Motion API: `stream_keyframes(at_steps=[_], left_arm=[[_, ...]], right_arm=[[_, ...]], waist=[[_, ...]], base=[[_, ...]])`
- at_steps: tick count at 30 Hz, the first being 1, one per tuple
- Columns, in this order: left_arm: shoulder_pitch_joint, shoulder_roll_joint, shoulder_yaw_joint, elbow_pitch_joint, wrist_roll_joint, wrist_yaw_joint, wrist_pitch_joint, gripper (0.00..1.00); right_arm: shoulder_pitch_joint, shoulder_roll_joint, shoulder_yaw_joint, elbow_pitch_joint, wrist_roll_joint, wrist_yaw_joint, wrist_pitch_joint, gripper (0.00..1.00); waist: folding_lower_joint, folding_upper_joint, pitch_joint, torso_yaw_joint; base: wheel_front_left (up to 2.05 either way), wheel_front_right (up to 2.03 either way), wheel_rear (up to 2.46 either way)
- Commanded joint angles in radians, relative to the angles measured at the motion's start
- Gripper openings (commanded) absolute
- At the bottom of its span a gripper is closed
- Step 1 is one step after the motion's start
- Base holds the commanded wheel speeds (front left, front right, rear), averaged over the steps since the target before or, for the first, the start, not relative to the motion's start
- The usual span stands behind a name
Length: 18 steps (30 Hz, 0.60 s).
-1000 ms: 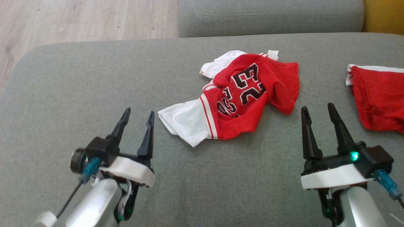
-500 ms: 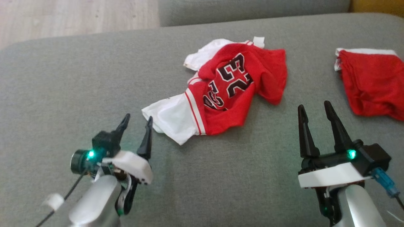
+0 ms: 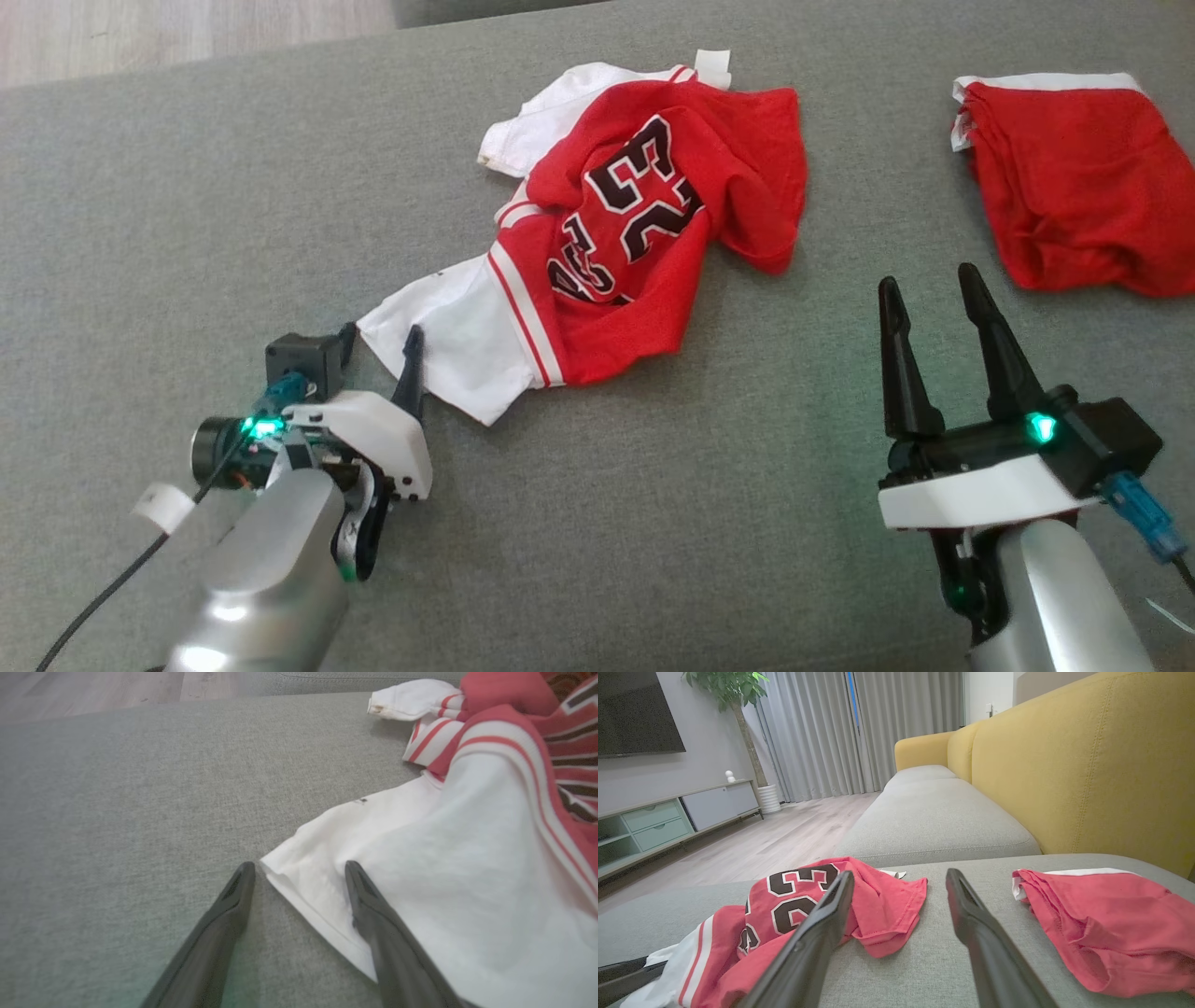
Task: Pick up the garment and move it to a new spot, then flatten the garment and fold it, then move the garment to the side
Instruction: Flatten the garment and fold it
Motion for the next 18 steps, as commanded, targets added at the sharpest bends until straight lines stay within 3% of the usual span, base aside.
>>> stream_keyframes(at_steps=[1,2,3,10,15,18], left_arm=[[-0.041,0.015,0.026,-0.008,-0.004,-0.005,0.001,0.64],[-0.043,0.012,0.025,0.004,-0.007,-0.013,0.0,0.05],[-0.045,0.01,0.024,0.014,-0.009,-0.019,-0.006,0.0],[-0.062,0.005,0.084,0.024,-0.034,-0.023,-0.168,0.0],[-0.055,0.025,0.174,-0.033,-0.033,0.01,-0.215,0.0],[-0.019,0.042,0.275,-0.143,0.002,0.044,-0.216,0.0]], right_arm=[[-0.033,-0.003,0.02,-0.034,0.008,-0.001,-0.006,1.0],[-0.033,-0.003,0.018,-0.034,0.008,-0.001,-0.006,1.0],[-0.032,-0.003,0.015,-0.033,0.008,-0.001,-0.006,1.0],[-0.025,-0.003,0.005,-0.027,0.004,-0.001,-0.006,1.0],[-0.016,-0.003,0.004,-0.02,0.0,-0.001,-0.006,1.0],[-0.009,-0.003,0.003,-0.013,-0.003,-0.001,-0.006,1.0]], waist=[[-0.0001,0.0,-0.001,0.0],[-0.0001,0.0,-0.003,0.0],[-0.0001,0.0,-0.005,0.002],[-0.0001,0.0,-0.03,0.034],[-0.0001,0.0,-0.054,0.066],[-0.0001,0.0,-0.067,0.088]], base=[[0.0,0.0,0.0],[0.0,0.0,0.0],[0.0,0.0,0.0],[0.0,0.0,0.0],[0.0,0.0,0.0],[0.0,0.0,0.0]])
